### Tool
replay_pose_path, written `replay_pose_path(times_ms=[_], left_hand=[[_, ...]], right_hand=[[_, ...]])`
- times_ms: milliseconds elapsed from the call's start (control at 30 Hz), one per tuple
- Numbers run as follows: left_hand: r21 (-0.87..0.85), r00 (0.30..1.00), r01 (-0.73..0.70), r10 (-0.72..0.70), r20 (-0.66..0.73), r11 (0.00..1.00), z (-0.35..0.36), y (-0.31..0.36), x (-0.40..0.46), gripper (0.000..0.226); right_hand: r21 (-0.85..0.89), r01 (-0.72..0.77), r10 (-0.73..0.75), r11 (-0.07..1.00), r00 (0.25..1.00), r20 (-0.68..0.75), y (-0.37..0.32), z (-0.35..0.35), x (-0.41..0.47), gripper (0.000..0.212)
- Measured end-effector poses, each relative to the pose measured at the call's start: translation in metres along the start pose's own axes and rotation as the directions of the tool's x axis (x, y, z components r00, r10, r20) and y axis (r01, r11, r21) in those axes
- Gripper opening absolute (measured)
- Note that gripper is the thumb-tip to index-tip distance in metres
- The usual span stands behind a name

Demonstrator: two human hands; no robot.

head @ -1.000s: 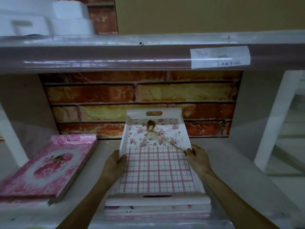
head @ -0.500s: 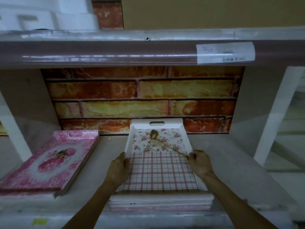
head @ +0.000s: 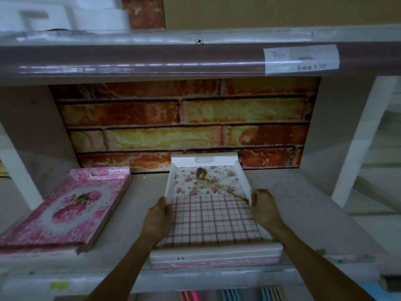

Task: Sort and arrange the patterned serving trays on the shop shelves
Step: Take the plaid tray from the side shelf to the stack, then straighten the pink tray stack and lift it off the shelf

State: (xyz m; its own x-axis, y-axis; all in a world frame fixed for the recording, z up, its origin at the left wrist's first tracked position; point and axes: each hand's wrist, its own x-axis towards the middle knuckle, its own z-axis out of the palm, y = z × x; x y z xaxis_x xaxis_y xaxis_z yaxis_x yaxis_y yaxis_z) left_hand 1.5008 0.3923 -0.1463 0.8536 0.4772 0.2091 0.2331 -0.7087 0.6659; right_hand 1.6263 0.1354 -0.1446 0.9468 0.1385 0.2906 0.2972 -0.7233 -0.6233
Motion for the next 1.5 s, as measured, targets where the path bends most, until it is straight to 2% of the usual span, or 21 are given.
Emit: replay_pose_path(times_ms=[133,267,433,533,667,767,900,1100,1300,1367,1500], left_hand=[[-0.024,0.999,-0.005,0.006,0.037,1.000,-0.002,-0.003,0.001,0.022],[-0.032,0.995,-0.011,0.014,0.102,0.999,-0.016,-0.006,-0.002,0.030],[-0.019,0.998,-0.047,0.048,0.037,0.999,-0.054,-0.034,-0.018,0.024],[0.073,0.993,-0.108,0.111,-0.039,0.991,-0.079,-0.047,-0.031,0.026],[0.205,0.972,-0.195,0.217,-0.092,0.959,-0.111,-0.069,-0.046,0.023],[0.255,0.965,-0.225,0.252,-0.078,0.940,-0.133,-0.086,-0.053,0.020],[0.318,0.957,-0.241,0.280,-0.080,0.917,-0.153,-0.109,-0.057,0.021],[0.293,0.955,-0.251,0.286,-0.083,0.923,-0.178,-0.154,-0.052,0.025],[0.388,0.902,-0.420,0.425,0.078,0.820,-0.198,-0.204,-0.060,0.051],[0.441,0.882,-0.453,0.463,0.093,0.775,-0.202,-0.219,-0.060,0.046],[0.564,0.793,-0.544,0.601,0.103,0.621,-0.202,-0.233,-0.054,0.033]], right_hand=[[0.024,0.005,-0.005,1.000,1.000,-0.001,0.000,0.001,0.000,0.018],[0.068,0.005,-0.004,0.998,1.000,-0.018,0.005,0.004,0.003,0.027],[0.135,-0.003,0.004,0.991,1.000,-0.009,0.011,0.009,0.007,0.024],[0.171,0.021,-0.019,0.985,1.000,-0.012,0.008,0.007,0.007,0.028],[0.114,0.059,-0.055,0.992,0.998,-0.042,0.002,0.000,0.011,0.030],[0.128,0.126,-0.119,0.984,0.991,-0.066,-0.018,-0.008,0.009,0.028],[0.205,0.268,-0.248,0.941,0.961,-0.121,-0.063,-0.016,0.002,0.016],[0.349,0.356,-0.332,0.867,0.934,-0.129,-0.142,0.000,-0.020,0.009],[0.360,0.397,-0.387,0.844,0.916,-0.101,-0.214,0.043,-0.043,0.011],[0.366,0.379,-0.374,0.850,0.923,-0.087,-0.233,0.060,-0.045,0.011],[0.359,0.378,-0.389,0.853,0.920,-0.043,-0.263,0.087,-0.048,0.011]])
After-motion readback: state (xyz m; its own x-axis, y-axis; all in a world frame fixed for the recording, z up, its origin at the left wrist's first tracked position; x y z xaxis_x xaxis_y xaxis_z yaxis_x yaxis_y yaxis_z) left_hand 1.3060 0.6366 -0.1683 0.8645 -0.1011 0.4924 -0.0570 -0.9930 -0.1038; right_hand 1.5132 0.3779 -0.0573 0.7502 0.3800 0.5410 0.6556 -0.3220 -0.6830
